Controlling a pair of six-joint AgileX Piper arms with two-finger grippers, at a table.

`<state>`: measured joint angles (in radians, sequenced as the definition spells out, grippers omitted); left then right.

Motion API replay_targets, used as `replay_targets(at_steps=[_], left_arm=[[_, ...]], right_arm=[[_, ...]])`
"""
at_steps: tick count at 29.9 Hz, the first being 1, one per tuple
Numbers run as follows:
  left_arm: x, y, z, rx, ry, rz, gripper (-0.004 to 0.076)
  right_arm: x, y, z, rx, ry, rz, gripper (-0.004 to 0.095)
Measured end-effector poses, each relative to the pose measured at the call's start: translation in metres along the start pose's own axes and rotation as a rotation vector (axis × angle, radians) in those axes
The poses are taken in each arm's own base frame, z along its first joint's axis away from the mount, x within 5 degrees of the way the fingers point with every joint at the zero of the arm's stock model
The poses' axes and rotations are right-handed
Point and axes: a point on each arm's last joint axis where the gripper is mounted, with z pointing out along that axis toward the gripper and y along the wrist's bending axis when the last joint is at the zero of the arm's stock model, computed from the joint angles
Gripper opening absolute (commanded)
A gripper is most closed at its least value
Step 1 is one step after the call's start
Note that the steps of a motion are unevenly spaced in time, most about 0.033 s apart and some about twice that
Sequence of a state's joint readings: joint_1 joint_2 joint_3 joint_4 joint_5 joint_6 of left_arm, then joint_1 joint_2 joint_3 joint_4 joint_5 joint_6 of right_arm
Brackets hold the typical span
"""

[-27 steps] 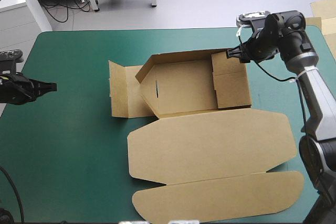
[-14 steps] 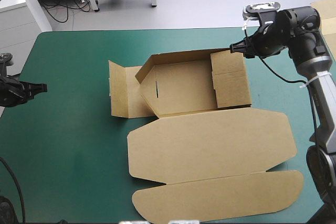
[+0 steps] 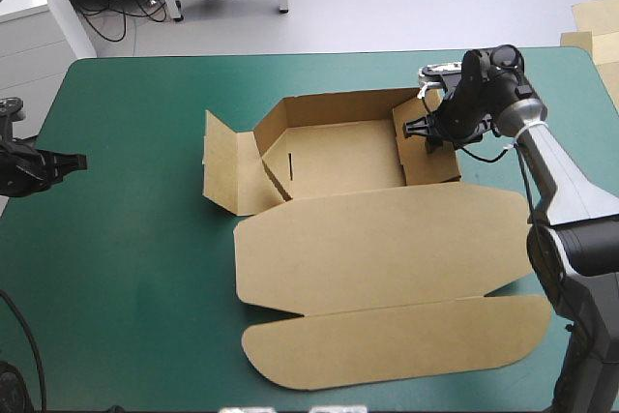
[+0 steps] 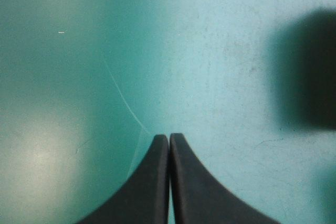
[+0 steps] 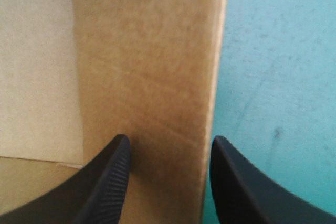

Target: Fold the box

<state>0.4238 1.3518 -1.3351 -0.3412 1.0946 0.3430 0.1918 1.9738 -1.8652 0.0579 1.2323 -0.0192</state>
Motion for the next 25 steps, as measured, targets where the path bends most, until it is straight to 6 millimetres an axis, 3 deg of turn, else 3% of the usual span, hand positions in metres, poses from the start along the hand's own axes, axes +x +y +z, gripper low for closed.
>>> replay_targets(at_steps=[3, 7, 9, 11, 14, 25], left_arm=[[0.001, 0.000, 0.000, 0.002, 0.006, 0.000, -0.0010], [0.001, 0.000, 0.000, 0.004, 0.011, 0.000, -0.0010], [0.002, -0.001, 0.000, 0.007, 0.019, 0.000, -0.0010], [0.002, -0.001, 0.000, 0.009, 0.024, 0.000, -0.0010], [0.002, -0.001, 0.000, 0.009, 0.026, 0.000, -0.0010], [0.001, -0.001, 0.000, 0.006, 0.009, -0.001, -0.0009]], right_arm=[[-0.001, -0.001, 0.022, -0.003, 0.044, -0.005, 0.0444], [-0.001, -0.002, 0.037, -0.006, 0.076, -0.005, 0.0440], [-0.002, -0.002, 0.041, -0.006, 0.082, -0.005, 0.0392], [-0.002, -0.002, 0.045, -0.010, 0.085, -0.003, 0.0264], [-0.003, -0.003, 0.046, -0.005, 0.076, 0.002, -0.0025], [-0.011, -0.002, 0.032, -0.041, 0.040, 0.046, -0.0020]])
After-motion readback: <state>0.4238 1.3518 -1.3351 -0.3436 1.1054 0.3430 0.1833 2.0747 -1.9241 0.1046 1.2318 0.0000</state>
